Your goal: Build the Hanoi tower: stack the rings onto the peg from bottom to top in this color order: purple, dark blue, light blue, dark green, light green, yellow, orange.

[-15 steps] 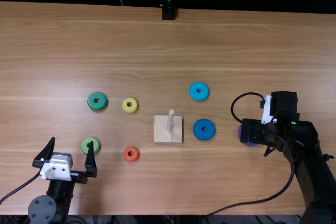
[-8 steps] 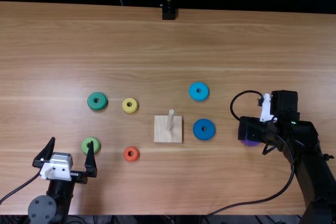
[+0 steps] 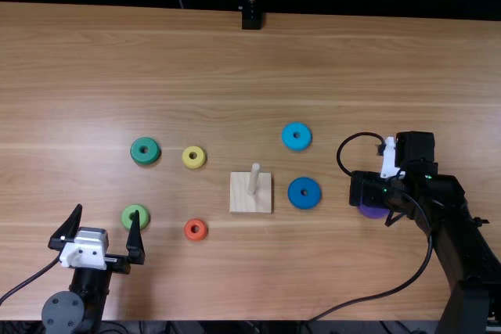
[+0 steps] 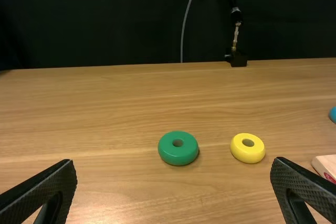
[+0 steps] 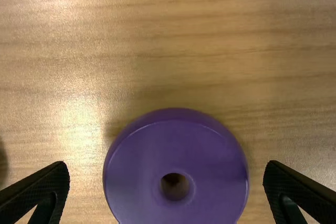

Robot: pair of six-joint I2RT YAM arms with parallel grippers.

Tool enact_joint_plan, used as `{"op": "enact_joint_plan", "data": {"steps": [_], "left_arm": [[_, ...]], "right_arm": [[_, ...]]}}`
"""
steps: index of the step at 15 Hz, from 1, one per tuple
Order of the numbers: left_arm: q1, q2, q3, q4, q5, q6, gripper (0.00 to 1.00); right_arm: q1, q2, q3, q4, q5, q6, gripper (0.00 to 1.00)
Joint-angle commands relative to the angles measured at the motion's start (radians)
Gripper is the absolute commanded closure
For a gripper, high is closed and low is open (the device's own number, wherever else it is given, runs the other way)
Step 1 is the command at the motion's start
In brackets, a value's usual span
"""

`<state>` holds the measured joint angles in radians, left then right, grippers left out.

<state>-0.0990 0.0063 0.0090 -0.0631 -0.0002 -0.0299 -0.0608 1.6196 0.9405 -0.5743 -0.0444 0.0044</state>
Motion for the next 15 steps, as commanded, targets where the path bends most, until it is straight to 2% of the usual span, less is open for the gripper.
{"op": "enact_joint_plan", "data": {"steps": [1,8,9,10,11,13,15], "left_arm": [[-0.008,-0.006,-0.009,-0.045,-0.007,0.006,0.0],[-0.008,-0.006,-0.009,-0.045,-0.005,0.006,0.0],[-0.008,-0.006,-0.009,-0.045,-0.007,0.006,0.0],[-0.008,-0.006,-0.009,-0.045,-0.005,0.006,0.0],[-0.008,-0.006,-0.009,-0.045,-0.007,0.006,0.0],[-0.008,-0.006,-0.009,-0.045,-0.005,0.006,0.0],[-0.008,-0.006,-0.009,-0.045,-0.007,0.006,0.0]], "right_arm": [[0.01,0.045,0.012,-0.003,-0.005,0.007,0.0],[0.012,0.059,0.007,-0.01,-0.005,0.003,0.0],[0.012,0.057,0.006,-0.01,-0.005,-0.001,0.24],[0.015,0.057,0.004,-0.01,-0.005,-0.003,0.53],[0.016,0.057,-0.006,-0.008,-0.002,-0.003,0.73],[0.016,0.057,-0.016,-0.008,-0.002,-0.006,0.98],[0.015,0.052,-0.019,-0.005,-0.005,-0.003,1.0]]}}
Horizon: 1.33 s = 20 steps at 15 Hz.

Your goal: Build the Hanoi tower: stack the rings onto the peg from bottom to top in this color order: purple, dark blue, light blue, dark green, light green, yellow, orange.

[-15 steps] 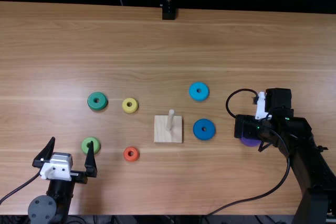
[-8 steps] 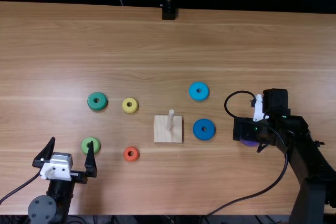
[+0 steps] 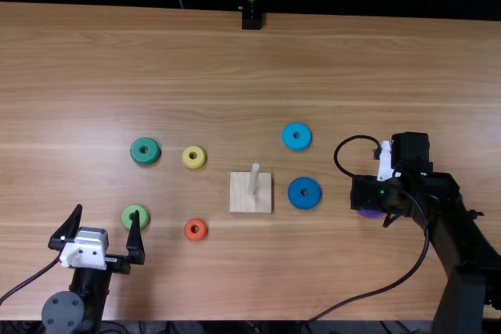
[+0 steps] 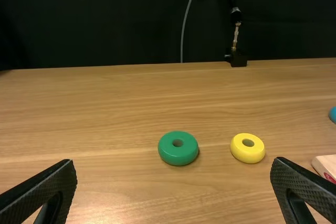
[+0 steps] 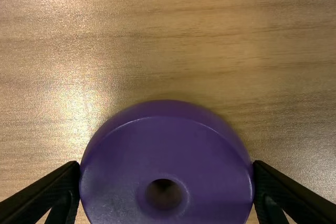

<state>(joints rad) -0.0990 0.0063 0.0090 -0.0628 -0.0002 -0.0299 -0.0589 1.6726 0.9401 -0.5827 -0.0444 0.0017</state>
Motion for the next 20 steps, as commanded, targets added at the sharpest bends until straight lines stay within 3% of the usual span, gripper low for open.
{"op": "enact_joint_plan", "data": {"steps": [1,4,6,10,16,20], "left_arm": [[-0.008,-0.006,-0.009,-0.046,-0.007,0.006,0.0],[-0.008,-0.006,-0.009,-0.046,-0.007,0.006,0.0],[-0.008,-0.006,-0.009,-0.046,-0.007,0.006,0.0],[-0.008,-0.006,-0.009,-0.046,-0.005,0.006,0.0],[-0.008,-0.006,-0.009,-0.046,-0.007,0.006,0.0],[-0.008,-0.006,-0.009,-0.046,-0.007,0.006,0.0]], "right_arm": [[0.016,-0.005,-0.011,0.0,-0.005,0.0,1.0],[0.021,-0.025,0.04,-0.079,-0.005,0.009,1.0],[0.057,-0.065,0.124,-0.217,-0.005,0.013,1.0],[0.108,-0.122,0.241,-0.311,-0.005,0.013,1.0],[0.269,-0.143,0.505,-0.584,-0.005,0.013,1.0],[0.364,-0.129,0.677,-0.62,-0.005,0.009,1.0]]}}
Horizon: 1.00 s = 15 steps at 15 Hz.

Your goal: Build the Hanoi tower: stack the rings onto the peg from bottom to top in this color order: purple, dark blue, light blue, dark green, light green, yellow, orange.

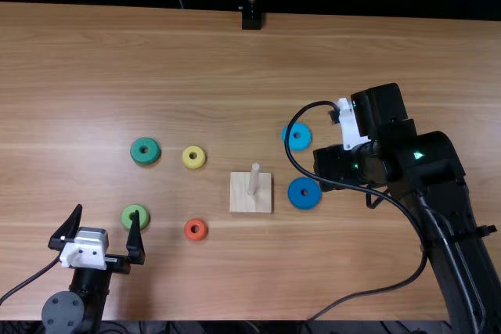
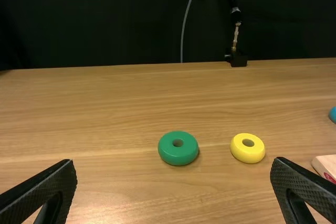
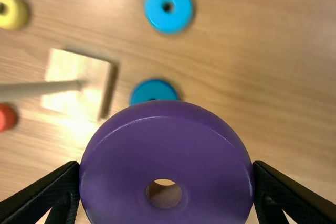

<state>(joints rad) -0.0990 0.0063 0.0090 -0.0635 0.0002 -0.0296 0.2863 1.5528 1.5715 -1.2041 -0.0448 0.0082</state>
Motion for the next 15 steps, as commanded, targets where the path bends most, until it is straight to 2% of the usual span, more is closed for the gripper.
{"op": "enact_joint_plan", "data": {"steps": [1,4,8,15], "left_arm": [[-0.008,-0.006,-0.009,-0.045,-0.008,0.006,0.0],[-0.008,-0.006,-0.009,-0.045,-0.008,0.006,0.0],[-0.008,-0.006,-0.009,-0.045,-0.008,0.006,0.0],[-0.008,-0.006,-0.009,-0.045,-0.008,0.006,0.0]], "right_arm": [[0.045,0.0,0.088,-0.001,-0.005,0.001,1.0],[0.128,0.089,0.216,-0.038,-0.005,0.001,1.0],[0.217,0.159,0.298,-0.062,-0.005,0.003,1.0],[0.31,0.199,0.308,-0.047,-0.005,0.003,1.0]]}}
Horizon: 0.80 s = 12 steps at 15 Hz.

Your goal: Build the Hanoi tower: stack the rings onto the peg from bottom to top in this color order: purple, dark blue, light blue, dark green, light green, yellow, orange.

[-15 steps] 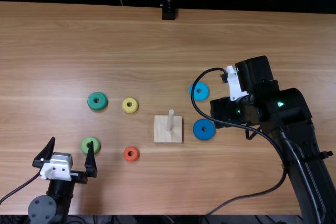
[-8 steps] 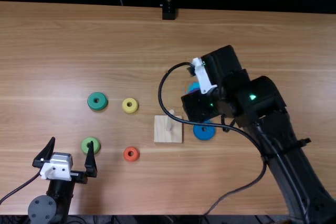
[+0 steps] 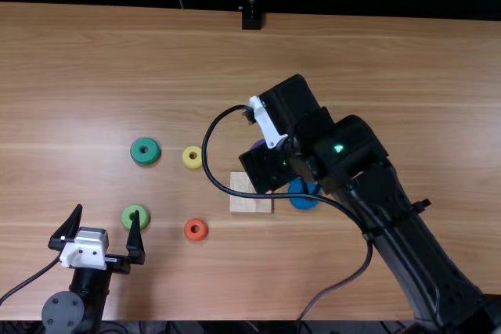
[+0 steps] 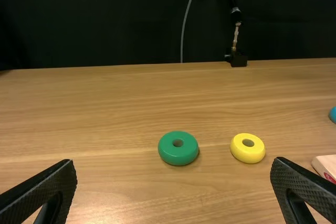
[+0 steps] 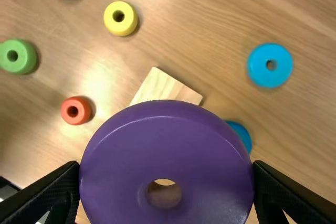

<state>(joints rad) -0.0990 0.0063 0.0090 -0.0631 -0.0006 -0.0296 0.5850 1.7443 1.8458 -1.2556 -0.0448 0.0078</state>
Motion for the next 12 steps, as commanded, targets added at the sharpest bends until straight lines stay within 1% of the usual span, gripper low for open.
{"op": "enact_joint_plan", "data": {"steps": [1,12], "left_arm": [[-0.008,-0.006,-0.009,-0.045,-0.007,0.006,0.0],[-0.008,-0.006,-0.009,-0.045,-0.007,0.006,0.0]], "right_arm": [[0.013,0.015,0.033,0.006,-0.005,0.003,1.0],[0.045,0.072,0.035,0.04,-0.007,0.009,1.0]]}}
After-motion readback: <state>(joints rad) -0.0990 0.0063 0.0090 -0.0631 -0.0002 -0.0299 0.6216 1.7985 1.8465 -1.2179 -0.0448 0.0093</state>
